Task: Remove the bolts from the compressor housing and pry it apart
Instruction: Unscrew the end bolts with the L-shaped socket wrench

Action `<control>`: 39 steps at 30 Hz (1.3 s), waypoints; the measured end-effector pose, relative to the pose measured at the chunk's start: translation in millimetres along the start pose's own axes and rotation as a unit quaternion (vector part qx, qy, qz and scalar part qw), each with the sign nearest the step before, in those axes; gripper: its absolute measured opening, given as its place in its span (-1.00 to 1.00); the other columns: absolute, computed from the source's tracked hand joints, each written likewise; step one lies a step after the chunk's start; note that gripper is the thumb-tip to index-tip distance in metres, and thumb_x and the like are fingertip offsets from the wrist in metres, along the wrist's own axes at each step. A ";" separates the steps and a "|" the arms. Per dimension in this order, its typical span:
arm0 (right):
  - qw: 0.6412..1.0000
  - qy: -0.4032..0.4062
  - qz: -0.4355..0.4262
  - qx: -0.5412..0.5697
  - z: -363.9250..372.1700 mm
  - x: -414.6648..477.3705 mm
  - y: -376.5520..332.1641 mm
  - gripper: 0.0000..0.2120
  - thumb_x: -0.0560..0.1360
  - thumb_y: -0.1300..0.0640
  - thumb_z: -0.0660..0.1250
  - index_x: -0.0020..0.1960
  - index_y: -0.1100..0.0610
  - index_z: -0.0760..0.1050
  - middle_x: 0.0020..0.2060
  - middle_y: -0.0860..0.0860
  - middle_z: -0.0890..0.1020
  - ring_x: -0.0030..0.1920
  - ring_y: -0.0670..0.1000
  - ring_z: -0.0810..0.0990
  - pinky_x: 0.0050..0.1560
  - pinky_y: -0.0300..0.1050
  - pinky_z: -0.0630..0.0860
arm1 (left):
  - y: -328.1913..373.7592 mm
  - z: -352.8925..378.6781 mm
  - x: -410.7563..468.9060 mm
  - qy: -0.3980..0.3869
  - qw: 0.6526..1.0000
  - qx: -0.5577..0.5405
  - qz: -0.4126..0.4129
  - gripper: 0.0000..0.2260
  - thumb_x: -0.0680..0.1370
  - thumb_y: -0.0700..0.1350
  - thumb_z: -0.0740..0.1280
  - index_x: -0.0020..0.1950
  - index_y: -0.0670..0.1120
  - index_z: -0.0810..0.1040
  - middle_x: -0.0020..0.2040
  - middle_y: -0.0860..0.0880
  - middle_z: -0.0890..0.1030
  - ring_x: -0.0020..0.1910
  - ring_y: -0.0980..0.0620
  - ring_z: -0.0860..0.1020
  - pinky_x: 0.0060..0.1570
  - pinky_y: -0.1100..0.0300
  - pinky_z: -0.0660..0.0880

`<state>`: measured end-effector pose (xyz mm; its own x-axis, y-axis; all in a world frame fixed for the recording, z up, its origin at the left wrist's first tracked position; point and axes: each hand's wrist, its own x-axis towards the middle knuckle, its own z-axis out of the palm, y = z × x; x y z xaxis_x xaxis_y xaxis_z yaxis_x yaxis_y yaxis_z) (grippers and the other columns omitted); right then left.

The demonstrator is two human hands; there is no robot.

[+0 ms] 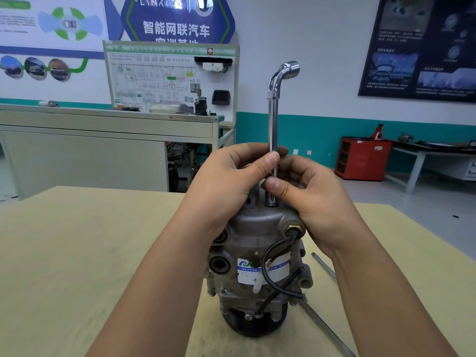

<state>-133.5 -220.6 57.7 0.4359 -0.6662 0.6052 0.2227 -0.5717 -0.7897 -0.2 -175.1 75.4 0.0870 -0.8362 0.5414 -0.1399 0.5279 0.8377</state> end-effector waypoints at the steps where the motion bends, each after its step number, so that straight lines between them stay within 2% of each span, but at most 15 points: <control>1: 1.000 0.000 0.001 0.001 0.4 -0.5 0.1 -0.80 0.28 0.08 0.39 -0.09 0.01 0.58 -0.18 -0.05 0.68 -0.07 -0.07 0.65 -0.03 -0.21 0.57 | 0.4 0.4 -0.4 -0.002 1.000 -0.004 -0.001 -0.86 0.55 -0.14 0.33 0.00 0.01 0.67 -0.03 0.00 0.71 0.06 0.05 0.64 0.24 -0.03 0.49; 5: 1.000 0.001 0.002 0.006 0.9 -0.6 -1.6 -0.83 0.30 0.10 0.38 -0.10 0.01 0.58 -0.21 -0.06 0.68 -0.11 -0.10 0.64 -0.05 -0.24 0.56 | -0.2 1.4 -0.4 -0.005 1.000 -0.015 -0.002 -0.82 0.58 -0.18 0.29 -0.05 0.01 0.68 -0.05 -0.02 0.71 0.06 0.02 0.64 0.22 -0.02 0.50; 11: 1.000 -0.011 0.008 0.022 -0.1 -1.1 -4.6 -0.84 0.37 0.18 0.34 -0.07 0.03 0.59 -0.20 -0.07 0.70 -0.11 -0.11 0.65 -0.10 -0.29 0.54 | -1.3 0.2 0.3 -0.008 1.000 -0.026 0.000 -0.80 0.57 -0.18 0.30 -0.14 0.00 0.69 -0.12 -0.04 0.71 -0.04 0.02 0.66 0.06 0.10 0.57; 17: 0.999 -0.020 0.023 0.045 -3.4 -1.0 -4.0 -0.79 0.33 0.07 0.42 -0.04 0.05 0.62 -0.14 -0.02 0.70 -0.05 -0.05 0.65 -0.05 -0.22 0.55 | -2.8 0.1 0.0 -0.008 1.000 -0.016 0.006 -0.90 0.53 -0.12 0.37 -0.14 0.00 0.67 -0.13 -0.03 0.70 -0.05 0.00 0.66 0.07 0.04 0.55; 21: 0.999 0.010 -0.001 0.038 -0.4 0.0 -2.0 -0.76 0.26 0.11 0.43 -0.07 0.04 0.56 -0.23 -0.12 0.66 -0.12 -0.15 0.62 -0.09 -0.33 0.52 | -3.8 -0.3 2.1 0.009 1.000 -0.012 0.007 -0.91 0.37 0.02 0.40 -0.20 0.04 0.66 -0.17 0.02 0.69 -0.08 0.03 0.64 0.11 0.00 0.54; 24: 0.999 0.025 -0.008 0.037 0.4 0.5 -1.9 -0.79 0.24 0.12 0.41 -0.13 0.05 0.54 -0.28 -0.12 0.64 -0.17 -0.16 0.60 -0.12 -0.33 0.52 | -4.5 0.5 2.7 0.017 1.000 -0.012 0.006 -0.89 0.35 0.03 0.41 -0.20 0.03 0.65 -0.14 0.01 0.70 -0.04 0.01 0.64 0.17 -0.05 0.53; 27: 0.999 0.025 0.000 0.041 0.3 0.2 -1.8 -0.79 0.25 0.13 0.39 -0.11 0.07 0.54 -0.27 -0.09 0.64 -0.16 -0.12 0.61 -0.10 -0.29 0.54 | -4.4 0.8 2.4 0.008 1.000 -0.012 0.007 -0.89 0.41 0.00 0.40 -0.12 0.01 0.66 -0.09 -0.03 0.70 0.02 -0.03 0.65 0.19 -0.04 0.52; 29: 0.999 0.017 0.000 0.044 1.2 -0.2 -2.3 -0.82 0.28 0.14 0.36 -0.11 0.09 0.55 -0.28 -0.08 0.66 -0.18 -0.13 0.62 -0.12 -0.30 0.54 | -3.6 1.5 2.0 -0.011 1.000 -0.027 0.008 -0.90 0.54 -0.11 0.35 -0.06 -0.01 0.67 -0.07 -0.03 0.71 0.03 0.00 0.65 0.17 0.04 0.53; 31: 0.999 0.010 0.000 0.047 1.7 -0.6 -3.2 -0.86 0.30 0.15 0.34 -0.13 0.09 0.55 -0.29 -0.09 0.67 -0.19 -0.14 0.63 -0.15 -0.31 0.54 | -3.2 2.3 1.5 -0.019 0.999 -0.037 0.010 -0.83 0.59 -0.19 0.27 -0.01 -0.03 0.66 -0.05 -0.01 0.71 0.04 0.05 0.65 0.14 0.14 0.54; 36: 0.997 0.004 0.017 0.070 0.5 -0.8 -4.1 -0.81 0.31 0.15 0.32 -0.08 0.08 0.58 -0.23 -0.06 0.69 -0.14 -0.10 0.65 -0.11 -0.28 0.56 | -3.1 1.2 1.6 -0.022 0.999 -0.037 0.012 -0.81 0.60 -0.20 0.25 -0.06 -0.05 0.65 -0.09 -0.03 0.70 -0.01 0.03 0.65 0.07 0.14 0.56; 39: 0.996 0.000 0.026 0.081 -0.9 -0.2 -3.6 -0.81 0.36 0.15 0.40 -0.03 0.07 0.59 -0.17 -0.04 0.70 -0.08 -0.07 0.65 -0.06 -0.25 0.57 | -4.7 -0.5 1.9 -0.020 0.999 -0.024 0.014 -0.83 0.58 -0.16 0.30 -0.10 -0.01 0.67 -0.09 -0.04 0.70 -0.02 0.00 0.66 0.09 0.06 0.55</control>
<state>-135.2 -218.8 60.5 0.4501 -0.6932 0.5630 0.3376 -0.4515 -0.8259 1.1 -179.2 72.5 0.0432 -0.8255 0.5628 -0.0941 0.5574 0.8249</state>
